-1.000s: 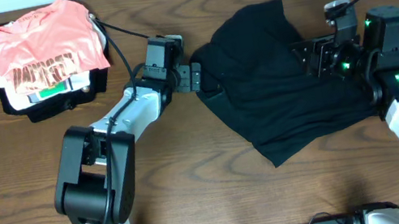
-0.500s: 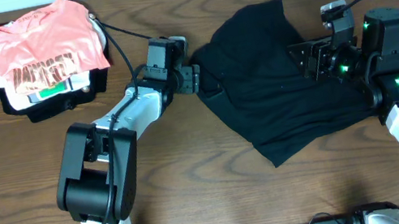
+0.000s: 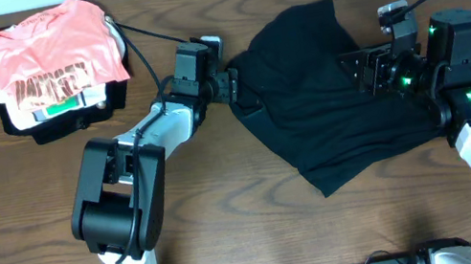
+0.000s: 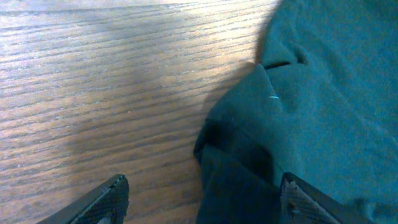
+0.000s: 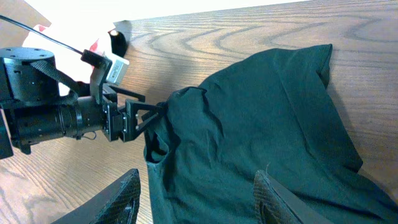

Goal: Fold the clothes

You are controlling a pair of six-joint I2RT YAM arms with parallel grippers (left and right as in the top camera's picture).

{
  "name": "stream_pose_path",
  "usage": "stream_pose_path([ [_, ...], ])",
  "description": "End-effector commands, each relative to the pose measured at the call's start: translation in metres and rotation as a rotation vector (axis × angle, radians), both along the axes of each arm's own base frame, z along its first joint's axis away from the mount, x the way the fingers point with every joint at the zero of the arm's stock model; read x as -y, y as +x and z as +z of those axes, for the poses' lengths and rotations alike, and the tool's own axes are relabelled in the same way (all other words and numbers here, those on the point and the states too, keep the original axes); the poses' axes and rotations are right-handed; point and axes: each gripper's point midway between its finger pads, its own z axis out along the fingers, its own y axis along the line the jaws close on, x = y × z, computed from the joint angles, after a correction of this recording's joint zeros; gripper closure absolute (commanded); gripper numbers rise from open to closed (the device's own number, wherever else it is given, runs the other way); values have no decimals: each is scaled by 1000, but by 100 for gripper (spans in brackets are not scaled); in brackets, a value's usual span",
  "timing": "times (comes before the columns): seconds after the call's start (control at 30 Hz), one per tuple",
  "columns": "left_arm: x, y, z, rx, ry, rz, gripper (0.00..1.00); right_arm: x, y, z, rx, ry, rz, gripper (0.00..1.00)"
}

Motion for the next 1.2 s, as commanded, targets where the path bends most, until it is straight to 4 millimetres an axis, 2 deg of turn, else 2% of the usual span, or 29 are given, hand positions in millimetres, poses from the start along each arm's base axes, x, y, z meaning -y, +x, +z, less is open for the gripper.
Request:
stream_pose_path([
  [0.0, 0, -1, -16, -25, 6, -2, 23, -4, -1, 11, 23, 11, 11, 44],
  [0.13, 0, -3, -27, -47, 10, 2, 25, -4, -1, 11, 22, 11, 11, 44],
  [0.27, 0, -2, -26, -47, -5, 17, 36, -4, -1, 11, 22, 11, 11, 44],
  [0.33, 1, -1, -25, -42, -7, 17, 49, -4, -1, 11, 22, 11, 11, 44],
  [0.43, 1, -1, -25, -52, -24, 38, 74, -4, -1, 11, 22, 11, 11, 44],
  [0.57, 0, 0, -24, -66, -51, 70, 94, -4, -1, 11, 22, 11, 11, 44],
  [0.7, -5, 2, -12, -57, -65, 92, 94, -4, -1, 11, 20, 11, 11, 44],
  [0.83, -22, 4, 13, -45, -71, 124, 94, -4, -3, 8, 4, 10, 10, 44],
  [1.0, -46, -5, 42, -66, -63, 166, 94, -3, -5, 5, -8, 9, 8, 44],
  [1.17, -70, -19, 56, -112, -48, 207, 94, -4, -6, 3, -21, 10, 8, 44],
])
